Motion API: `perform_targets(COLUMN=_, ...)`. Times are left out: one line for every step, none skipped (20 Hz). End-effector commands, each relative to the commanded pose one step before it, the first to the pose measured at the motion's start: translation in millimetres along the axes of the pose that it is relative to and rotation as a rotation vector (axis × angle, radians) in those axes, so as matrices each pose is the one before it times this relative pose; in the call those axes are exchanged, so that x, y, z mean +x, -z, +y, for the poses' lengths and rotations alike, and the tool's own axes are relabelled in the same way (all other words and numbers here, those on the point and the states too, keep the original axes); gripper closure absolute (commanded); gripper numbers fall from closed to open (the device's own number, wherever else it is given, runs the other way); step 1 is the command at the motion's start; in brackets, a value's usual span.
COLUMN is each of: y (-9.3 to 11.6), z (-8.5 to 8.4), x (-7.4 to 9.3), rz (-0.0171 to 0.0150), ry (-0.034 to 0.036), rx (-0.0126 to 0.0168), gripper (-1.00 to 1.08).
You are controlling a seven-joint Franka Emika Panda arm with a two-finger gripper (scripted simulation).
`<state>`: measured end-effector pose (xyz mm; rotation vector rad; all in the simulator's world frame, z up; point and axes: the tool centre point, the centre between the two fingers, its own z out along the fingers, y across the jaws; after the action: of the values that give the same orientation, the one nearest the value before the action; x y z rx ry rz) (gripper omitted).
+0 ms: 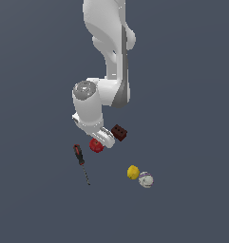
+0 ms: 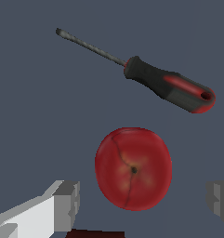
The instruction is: Pick up a designated object from a clutter of objects.
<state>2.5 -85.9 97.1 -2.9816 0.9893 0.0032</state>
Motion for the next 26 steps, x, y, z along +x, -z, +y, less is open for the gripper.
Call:
perform_targets(y=0.01, z=-0.25, x=0.15, rz=0.00070, ry=0.00016, rx=0.00043, gripper=-0.92)
perform_targets(y=-1.04, z=-0.03, x=-0.05, rz=0.00000, ry=0.00000, rx=0.00000, gripper=-0.92)
perform_targets(y=-1.68, z=0.18, x=0.03, rz=0.00009, ry=-0.00048, rx=-0.00002, gripper=-0.92)
perform_targets(y=-2.40, z=-0.07, x=-0.13, rz=0.00000, ry=0.00000, rx=0.00000, gripper=-0.92)
perform_targets(y=-3.02, z=0.24, x=0.00, rz=0.00013, ry=-0.00068, rx=-0.00004, gripper=-0.92)
perform_targets(y=-3.69, z=0.13, x=-0.09, rz=0.00010, ry=-0.00048, rx=-0.00003, gripper=-0.92)
perform_targets(y=-4.34, z=0.11, x=-0.12, rz=0.00010, ry=-0.00048, rx=-0.00004, gripper=-0.92)
perform_targets(y=-4.94, z=0.19, x=-0.10, rz=0.00014, ry=-0.00067, rx=-0.00005, gripper=-0.92)
perform_targets(y=-5.52, z=0.16, x=-0.11, rz=0.00014, ry=-0.00067, rx=-0.00005, gripper=-0.92)
perform_targets(y=-5.31, z=0.15, x=-0.06, rz=0.00014, ry=-0.00067, rx=-0.00003, gripper=-0.92)
perform_targets(y=-4.67, z=0.05, x=-0.03, rz=0.00010, ry=-0.00048, rx=0.00000, gripper=-0.92)
perform_targets(y=-3.98, z=0.04, x=0.05, rz=0.00010, ry=-0.00048, rx=0.00003, gripper=-0.92)
perform_targets(y=-3.35, z=-0.20, x=0.01, rz=0.00000, ry=0.00000, rx=0.00000, gripper=-0.92)
perform_targets(y=-2.61, z=0.04, x=0.18, rz=0.00008, ry=-0.00047, rx=0.00011, gripper=-0.92)
perform_targets(y=-2.04, z=-0.18, x=0.09, rz=0.00000, ry=0.00000, rx=0.00000, gripper=-0.92)
perform_targets(y=-1.43, z=-0.14, x=0.10, rz=0.00000, ry=0.00000, rx=0.00000, gripper=-0.92)
perform_targets(y=-0.75, z=0.12, x=0.18, rz=0.00006, ry=-0.00042, rx=0.00025, gripper=-0.92)
perform_targets(y=-0.28, z=-0.03, x=0.03, rz=0.00000, ry=0.00000, rx=0.00000, gripper=-0.92)
perform_targets(y=0.00, z=0.00, x=0.00, rz=0.00000, ry=0.00000, rx=0.00000, gripper=1.08)
perform_targets(y=0.00, z=0.00, x=0.00, rz=0.00000, ry=0.00000, rx=0.00000, gripper=1.08)
perform_targets(y=0.00, z=0.00, x=0.00, rz=0.00000, ry=0.00000, rx=0.00000, gripper=1.08)
perform_targets(y=0.00, z=0.00, x=0.00, rz=0.00000, ry=0.00000, rx=0.00000, gripper=1.08)
perform_targets(y=0.00, z=0.00, x=0.00, rz=0.00000, ry=0.00000, rx=0.00000, gripper=1.08)
perform_targets(y=0.00, z=0.00, x=0.00, rz=0.00000, ry=0.00000, rx=0.00000, gripper=1.08)
perform_targets(y=0.00, z=0.00, x=0.00, rz=0.00000, ry=0.00000, rx=0.00000, gripper=1.08)
perform_targets(y=0.00, z=0.00, x=0.00, rz=0.00000, ry=0.00000, rx=0.00000, gripper=1.08)
